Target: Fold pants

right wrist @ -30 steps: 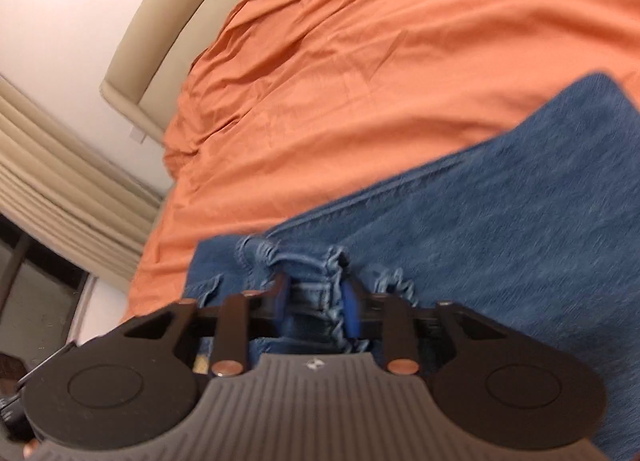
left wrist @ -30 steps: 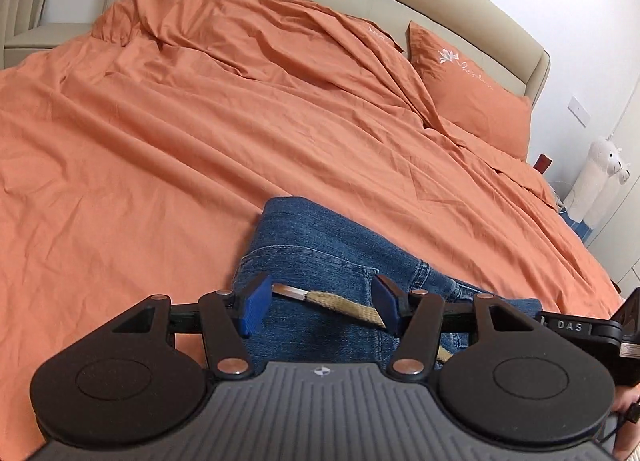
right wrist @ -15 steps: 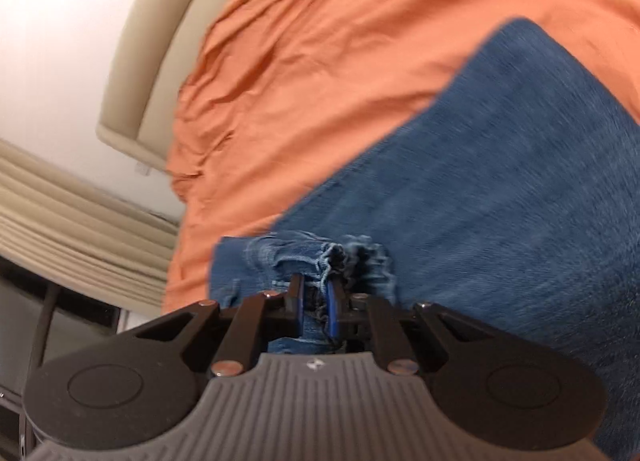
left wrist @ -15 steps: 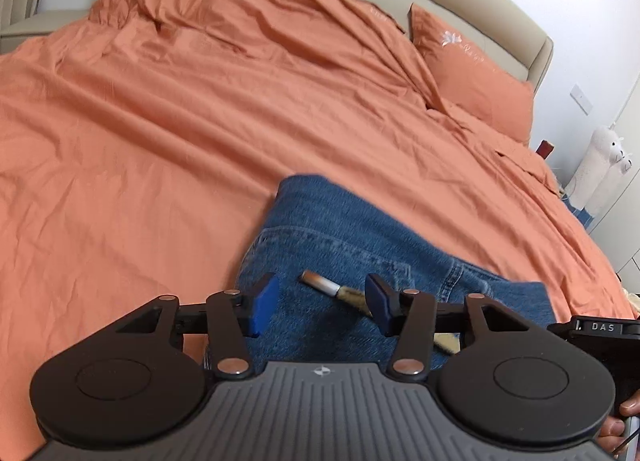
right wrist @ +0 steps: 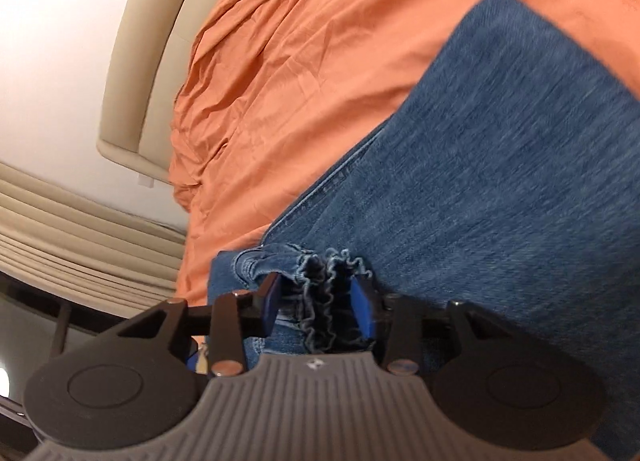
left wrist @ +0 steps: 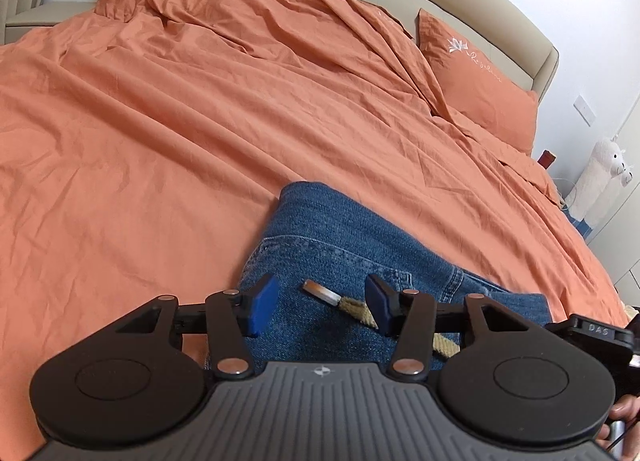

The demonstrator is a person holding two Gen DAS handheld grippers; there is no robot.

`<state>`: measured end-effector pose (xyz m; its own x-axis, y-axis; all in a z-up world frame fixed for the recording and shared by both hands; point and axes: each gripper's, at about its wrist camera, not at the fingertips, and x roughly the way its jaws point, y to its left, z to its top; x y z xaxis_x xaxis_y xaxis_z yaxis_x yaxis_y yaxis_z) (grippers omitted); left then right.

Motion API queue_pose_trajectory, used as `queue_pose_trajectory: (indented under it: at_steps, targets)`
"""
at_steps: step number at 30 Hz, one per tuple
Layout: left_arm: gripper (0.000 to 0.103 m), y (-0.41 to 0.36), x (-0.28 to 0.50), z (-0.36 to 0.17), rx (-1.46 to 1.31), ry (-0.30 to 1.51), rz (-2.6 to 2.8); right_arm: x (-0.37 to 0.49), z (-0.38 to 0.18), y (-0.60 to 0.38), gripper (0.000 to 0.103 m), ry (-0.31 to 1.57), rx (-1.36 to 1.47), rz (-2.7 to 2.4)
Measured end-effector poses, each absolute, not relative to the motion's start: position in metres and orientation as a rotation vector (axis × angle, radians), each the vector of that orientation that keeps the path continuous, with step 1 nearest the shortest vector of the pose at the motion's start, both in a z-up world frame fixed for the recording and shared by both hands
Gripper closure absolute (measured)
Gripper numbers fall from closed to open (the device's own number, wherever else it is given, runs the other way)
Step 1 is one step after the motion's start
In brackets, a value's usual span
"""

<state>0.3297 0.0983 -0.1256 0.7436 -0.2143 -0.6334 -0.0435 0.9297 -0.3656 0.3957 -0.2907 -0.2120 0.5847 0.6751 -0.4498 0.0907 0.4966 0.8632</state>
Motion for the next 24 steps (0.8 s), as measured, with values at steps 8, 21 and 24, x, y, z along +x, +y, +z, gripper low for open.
queue_pose_trajectory:
  at_steps: [8, 21, 24]
  targets:
    - [0.046, 0.108, 0.324, -0.106, -0.375, 0.669, -0.094, 0.391, -0.199, -0.273, 0.090, 0.853, 0.930, 0.451]
    - [0.050, 0.134, 0.310, -0.095, -0.455, 0.621, -0.168, 0.399, 0.010, -0.192, 0.092, 0.851, 0.365, 0.423]
    - [0.050, 0.136, 0.309, -0.095, -0.471, 0.616, -0.189, 0.398, 0.028, -0.200, 0.092, 0.851, 0.333, 0.348]
